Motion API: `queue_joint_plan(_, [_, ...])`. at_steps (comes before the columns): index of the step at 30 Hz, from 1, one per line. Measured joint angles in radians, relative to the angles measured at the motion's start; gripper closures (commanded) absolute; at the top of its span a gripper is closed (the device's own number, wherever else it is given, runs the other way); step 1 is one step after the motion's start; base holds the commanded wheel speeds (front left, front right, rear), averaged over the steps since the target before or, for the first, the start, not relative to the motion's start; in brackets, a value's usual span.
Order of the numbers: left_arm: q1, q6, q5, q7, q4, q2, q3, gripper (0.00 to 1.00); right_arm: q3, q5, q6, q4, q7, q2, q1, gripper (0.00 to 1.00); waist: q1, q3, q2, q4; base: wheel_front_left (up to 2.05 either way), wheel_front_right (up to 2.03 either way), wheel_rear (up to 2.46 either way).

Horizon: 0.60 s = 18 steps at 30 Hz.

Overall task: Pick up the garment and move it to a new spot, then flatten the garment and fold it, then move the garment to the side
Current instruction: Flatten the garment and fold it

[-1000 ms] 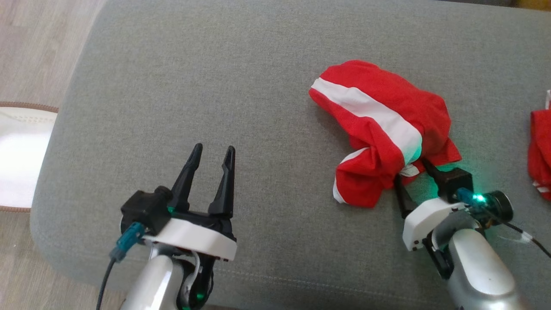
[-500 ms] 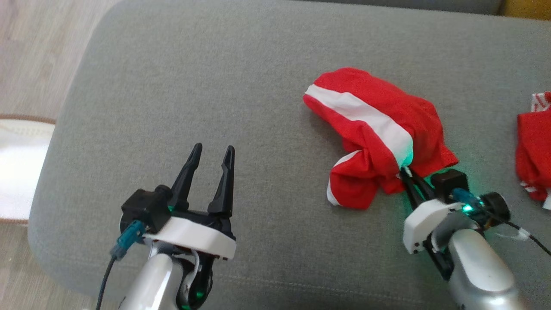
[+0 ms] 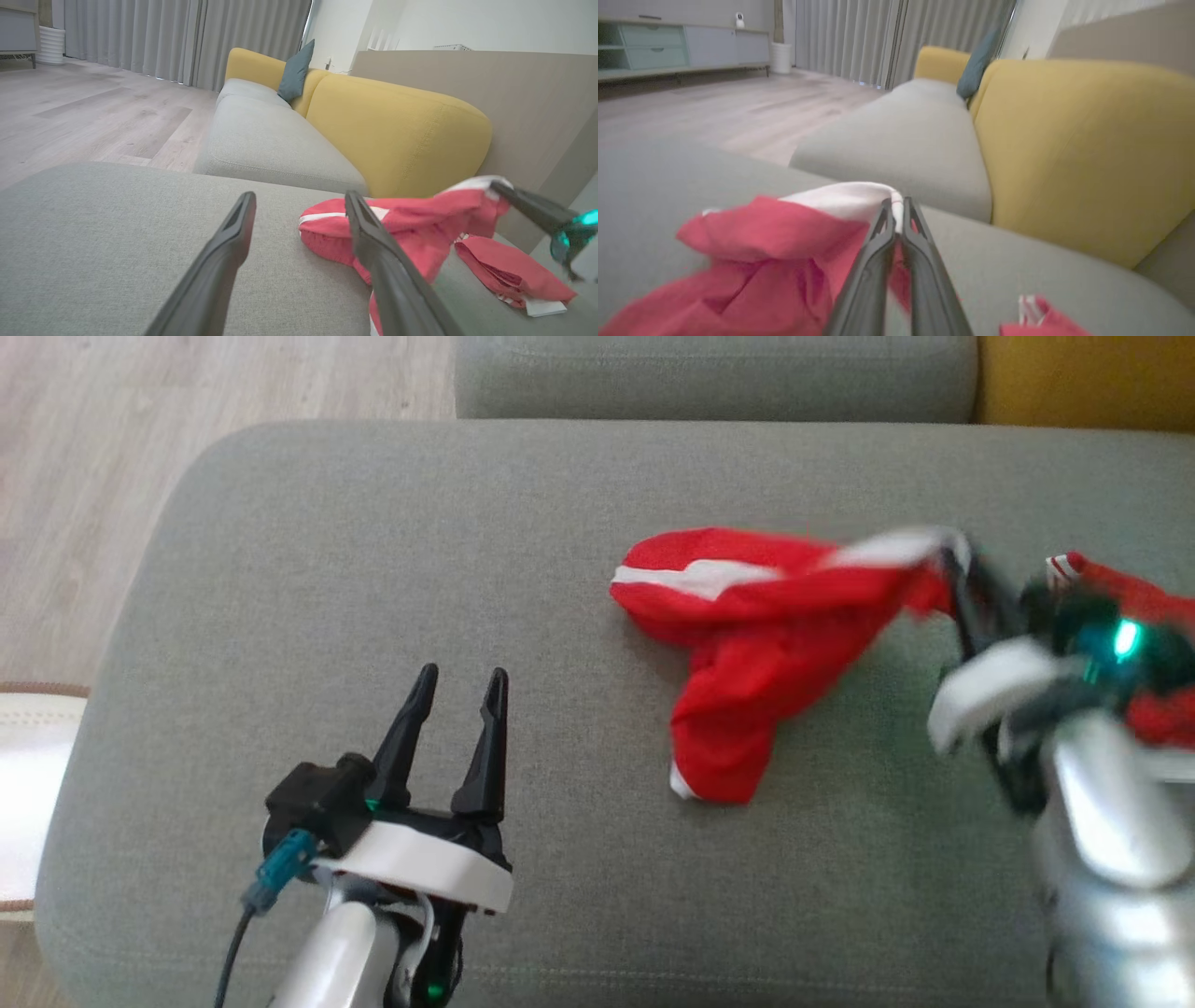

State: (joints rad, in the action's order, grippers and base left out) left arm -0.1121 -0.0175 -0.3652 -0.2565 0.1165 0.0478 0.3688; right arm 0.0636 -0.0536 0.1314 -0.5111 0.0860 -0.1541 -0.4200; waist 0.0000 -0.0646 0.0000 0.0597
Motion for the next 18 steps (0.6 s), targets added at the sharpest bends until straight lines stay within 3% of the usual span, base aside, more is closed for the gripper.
queue_joint_plan(5, [0.000, -0.003, -0.016, 0.000, -0.005, 0.000, 0.012, 0.00, 0.038, 0.018, 0.000, -0.009, -0.039, -0.076, -0.251, 1.00, 0.0000, 0.013, 0.0000, 0.027, 0.00, 0.00, 0.00])
queue_joint_plan(11, [0.007, -0.010, -0.025, 0.000, -0.009, 0.000, 0.024, 0.00, 0.061, -0.004, 0.000, -0.167, -0.003, -0.141, -0.569, 1.00, 0.0000, 0.024, 0.0000, 0.085, 0.00, 0.00, 0.00])
queue_joint_plan(14, [0.014, -0.021, -0.033, 0.000, -0.011, 0.000, 0.022, 0.00, 0.082, -0.010, 0.000, -0.236, 0.042, -0.134, -0.673, 1.00, 0.0000, 0.032, 0.0000, 0.113, 0.00, 0.00, 0.00])
queue_joint_plan(18, [0.039, -0.027, -0.041, 0.000, -0.016, 0.000, 0.009, 0.00, 0.145, 0.009, 0.000, -0.285, 0.110, -0.080, -0.702, 1.00, 0.0000, 0.037, 0.0000, 0.121, 0.00, 0.00, 0.00])
